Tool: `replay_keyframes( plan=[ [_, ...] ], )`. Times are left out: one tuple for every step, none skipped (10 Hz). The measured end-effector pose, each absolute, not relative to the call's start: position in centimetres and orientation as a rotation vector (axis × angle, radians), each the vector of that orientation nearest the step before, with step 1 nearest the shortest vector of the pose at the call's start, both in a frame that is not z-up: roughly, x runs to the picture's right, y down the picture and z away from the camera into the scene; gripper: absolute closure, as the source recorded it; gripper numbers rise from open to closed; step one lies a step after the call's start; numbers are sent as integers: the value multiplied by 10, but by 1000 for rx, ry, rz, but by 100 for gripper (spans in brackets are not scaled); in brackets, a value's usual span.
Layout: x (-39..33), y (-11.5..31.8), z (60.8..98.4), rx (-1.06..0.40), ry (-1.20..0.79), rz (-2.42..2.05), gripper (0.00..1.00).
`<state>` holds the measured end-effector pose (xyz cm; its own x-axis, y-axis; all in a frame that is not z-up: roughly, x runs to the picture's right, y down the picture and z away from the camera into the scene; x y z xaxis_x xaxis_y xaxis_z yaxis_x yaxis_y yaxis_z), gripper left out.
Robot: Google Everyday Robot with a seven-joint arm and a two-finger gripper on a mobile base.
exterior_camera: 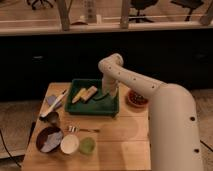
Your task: Place pepper in tray
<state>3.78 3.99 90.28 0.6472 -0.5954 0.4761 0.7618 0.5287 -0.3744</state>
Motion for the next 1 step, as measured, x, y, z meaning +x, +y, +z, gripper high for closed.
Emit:
replay_keyframes(
  plan=[
    [38, 40, 903, -596, -307, -826, 51]
  ],
)
